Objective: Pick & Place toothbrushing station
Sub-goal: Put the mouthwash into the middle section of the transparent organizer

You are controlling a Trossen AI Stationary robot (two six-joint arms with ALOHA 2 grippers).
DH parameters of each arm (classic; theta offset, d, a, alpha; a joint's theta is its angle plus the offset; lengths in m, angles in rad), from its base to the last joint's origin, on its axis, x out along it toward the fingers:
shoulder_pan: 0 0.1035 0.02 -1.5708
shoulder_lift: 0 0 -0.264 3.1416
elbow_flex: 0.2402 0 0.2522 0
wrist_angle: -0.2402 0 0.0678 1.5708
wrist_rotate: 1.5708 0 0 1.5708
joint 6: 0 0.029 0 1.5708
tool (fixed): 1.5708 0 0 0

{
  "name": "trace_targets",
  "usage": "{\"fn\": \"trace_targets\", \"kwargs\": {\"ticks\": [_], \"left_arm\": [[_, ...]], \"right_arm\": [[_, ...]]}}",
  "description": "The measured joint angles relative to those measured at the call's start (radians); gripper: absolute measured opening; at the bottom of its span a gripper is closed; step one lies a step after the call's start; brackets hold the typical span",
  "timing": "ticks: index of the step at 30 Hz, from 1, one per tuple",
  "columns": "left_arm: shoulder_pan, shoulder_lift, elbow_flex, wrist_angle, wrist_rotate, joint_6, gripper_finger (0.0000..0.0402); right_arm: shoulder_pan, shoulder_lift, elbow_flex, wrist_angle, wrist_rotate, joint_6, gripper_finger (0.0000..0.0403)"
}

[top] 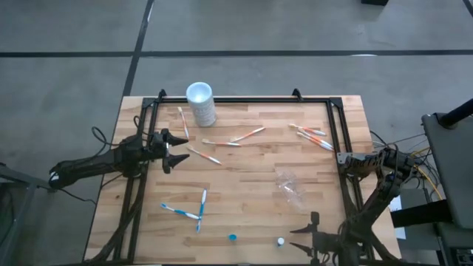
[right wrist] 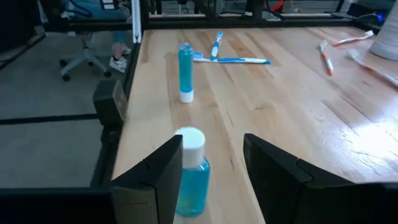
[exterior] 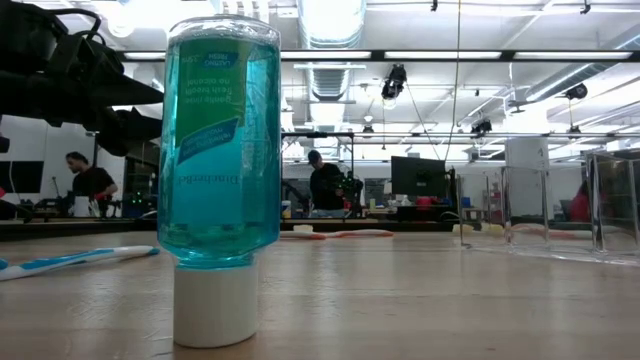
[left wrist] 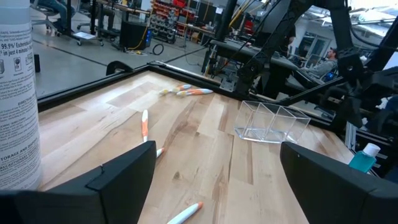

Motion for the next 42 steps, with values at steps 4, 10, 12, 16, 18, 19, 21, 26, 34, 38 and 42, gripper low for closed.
{"fn": "trace_targets", "kwargs": {"ticks": [4,10,12,16,18,19,21,26,34,38,42], "left_arm": [[0.000,0.000,0.000,0.000,0.000,0.000,0.0350],[0.000,0.000,0.000,0.000,0.000,0.000,0.0349],[0.000,0.000,0.000,0.000,0.000,0.000,0.0350],[0.000,0.000,0.000,0.000,0.000,0.000,0.0349],[0.000,0.000,0.000,0.000,0.000,0.000,0.0348],[0.000,0.000,0.000,0.000,0.000,0.000,0.0349],[0.000,0.000,0.000,0.000,0.000,0.000,0.0350],[0.000,0.000,0.000,0.000,0.000,0.000,0.0349],[0.000,0.000,0.000,0.000,0.000,0.000,0.0350],[0.000,0.000,0.000,0.000,0.000,0.000,0.0348],[0.000,0.000,0.000,0.000,0.000,0.000,0.0350]], "right_arm": [[0.001,0.000,-0.030,0.026,0.000,0.012,0.0164],[0.001,0.000,-0.062,0.104,0.000,-0.006,0.0164],[0.001,0.000,-0.063,0.104,0.000,-0.006,0.0164],[-0.001,0.009,-0.068,0.105,0.005,0.001,0.0164],[-0.002,0.031,-0.068,0.111,0.040,0.019,0.0164],[-0.002,0.046,-0.069,0.121,0.057,0.039,0.0164],[-0.001,0.084,-0.069,0.161,0.082,0.071,0.0164],[0.006,0.170,-0.070,0.346,0.129,0.017,0.0164],[0.011,0.260,-0.042,0.421,0.185,-0.038,0.0164],[0.012,0.270,-0.035,0.422,0.188,-0.048,0.0164],[0.012,0.255,-0.034,0.422,0.193,-0.113,0.0164]]}}
